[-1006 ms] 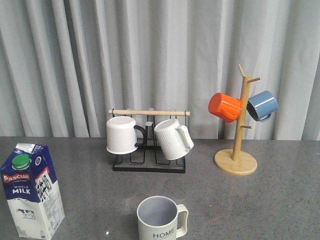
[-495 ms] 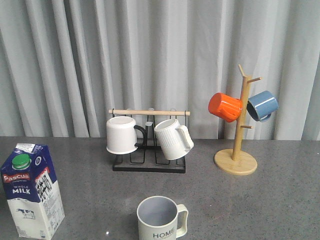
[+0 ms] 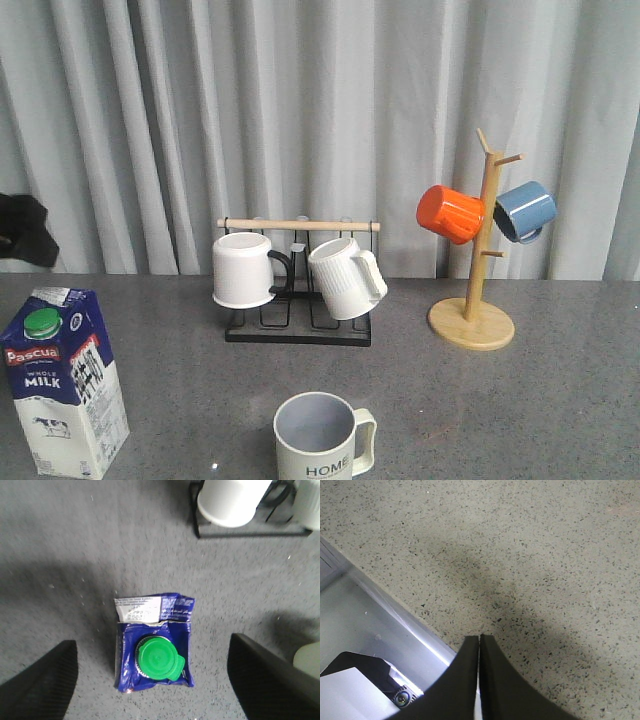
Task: Place milk next to cup
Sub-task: 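Lower the left gripper and grasp the milk carton top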
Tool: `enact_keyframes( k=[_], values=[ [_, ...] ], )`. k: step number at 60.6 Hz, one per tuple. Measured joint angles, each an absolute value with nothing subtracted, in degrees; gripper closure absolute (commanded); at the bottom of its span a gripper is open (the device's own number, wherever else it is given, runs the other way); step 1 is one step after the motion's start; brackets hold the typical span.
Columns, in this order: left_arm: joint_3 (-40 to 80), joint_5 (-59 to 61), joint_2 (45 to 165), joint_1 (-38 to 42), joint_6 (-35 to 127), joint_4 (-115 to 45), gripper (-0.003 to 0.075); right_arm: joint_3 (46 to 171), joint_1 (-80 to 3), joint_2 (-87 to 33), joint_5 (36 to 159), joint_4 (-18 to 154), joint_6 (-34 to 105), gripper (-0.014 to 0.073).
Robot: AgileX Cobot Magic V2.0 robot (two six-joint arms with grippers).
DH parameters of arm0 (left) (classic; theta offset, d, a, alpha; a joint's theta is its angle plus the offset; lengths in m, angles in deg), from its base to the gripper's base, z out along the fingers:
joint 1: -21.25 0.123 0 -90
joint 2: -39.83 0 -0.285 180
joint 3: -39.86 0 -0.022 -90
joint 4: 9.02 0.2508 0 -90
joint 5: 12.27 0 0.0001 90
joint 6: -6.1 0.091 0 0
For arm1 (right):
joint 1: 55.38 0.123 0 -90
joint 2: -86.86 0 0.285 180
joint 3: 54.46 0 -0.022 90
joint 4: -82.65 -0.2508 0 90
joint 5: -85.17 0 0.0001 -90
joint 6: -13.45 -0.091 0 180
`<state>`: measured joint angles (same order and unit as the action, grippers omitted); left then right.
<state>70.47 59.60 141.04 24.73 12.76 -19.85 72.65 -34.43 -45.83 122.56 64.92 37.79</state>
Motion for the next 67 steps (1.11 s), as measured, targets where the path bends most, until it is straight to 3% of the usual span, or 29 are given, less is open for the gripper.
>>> enact_keyframes(
  k=[56,67],
  values=[
    [70.47,59.84,154.40,24.73,12.76,-22.42,0.0146,72.65,-34.43,-45.83,122.56,64.92,37.79,0.0599],
    [70.47,59.84,155.58,24.73,12.76,-22.42,0.0230,72.65,-34.43,-45.83,122.56,64.92,37.79,0.0599]
  ],
)
